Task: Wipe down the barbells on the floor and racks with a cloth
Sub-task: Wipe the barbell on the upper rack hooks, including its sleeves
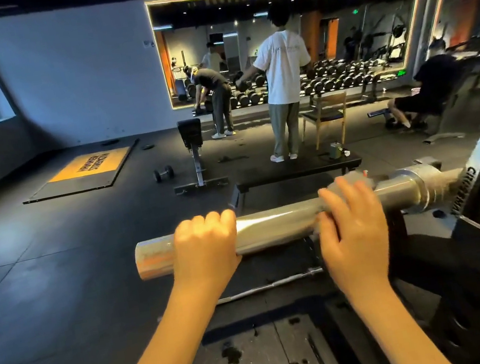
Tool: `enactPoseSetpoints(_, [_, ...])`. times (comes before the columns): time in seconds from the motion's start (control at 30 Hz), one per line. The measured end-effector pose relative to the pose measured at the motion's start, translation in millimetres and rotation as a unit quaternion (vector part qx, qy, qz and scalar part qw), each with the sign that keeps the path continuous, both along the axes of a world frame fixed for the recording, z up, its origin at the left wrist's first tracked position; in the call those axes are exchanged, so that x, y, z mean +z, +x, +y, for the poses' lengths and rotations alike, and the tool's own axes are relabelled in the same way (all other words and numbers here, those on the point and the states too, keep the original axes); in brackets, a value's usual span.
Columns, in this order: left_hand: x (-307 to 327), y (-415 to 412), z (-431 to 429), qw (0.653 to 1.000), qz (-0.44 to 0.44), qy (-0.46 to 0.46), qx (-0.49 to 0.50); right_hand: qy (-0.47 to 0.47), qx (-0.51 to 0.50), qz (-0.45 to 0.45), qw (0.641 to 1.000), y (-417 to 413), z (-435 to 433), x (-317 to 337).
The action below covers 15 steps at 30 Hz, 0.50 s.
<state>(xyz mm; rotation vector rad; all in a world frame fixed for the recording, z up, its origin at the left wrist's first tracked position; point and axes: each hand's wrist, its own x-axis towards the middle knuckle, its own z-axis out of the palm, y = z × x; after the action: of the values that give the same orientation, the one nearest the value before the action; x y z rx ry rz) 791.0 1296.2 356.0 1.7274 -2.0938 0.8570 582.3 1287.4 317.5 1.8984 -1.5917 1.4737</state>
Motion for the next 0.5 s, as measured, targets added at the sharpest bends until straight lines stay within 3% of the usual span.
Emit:
enactPoseSetpoints(0.1, [-8.1, -0.4, 0.5, 0.999, -0.006, -0.052, 0.009, -0.020, 0.054, 0.100, 0.993, -6.8, 7.7, 2.3])
enactPoseSetpoints(0.13, [-9.7, -0.1, -0.1, 0.998, -0.007, -0.058, 0.011, -0.006, 0.058, 0.082, 0.995, -14.8, 6.7, 10.1])
enactPoseSetpoints(0.23, [-11.5, -0.4, -1.0, 0.999, 0.007, -0.049, 0.011, 0.053, 0.047, -0.095, 0.993, -37.2, 7.4, 43.4])
enactPoseSetpoints(0.3, [-11.7, -0.6, -1.0, 0.998, 0.011, -0.053, 0.009, 0.062, -0.012, -0.144, 0.988, -52.3, 6.8, 63.4])
enactPoseSetpoints(0.5, [-12.8, -0.4, -2.1, 0.998, 0.017, -0.057, 0.018, 0.182, -0.220, -0.016, 0.958, -42.7, -13.3, 83.2])
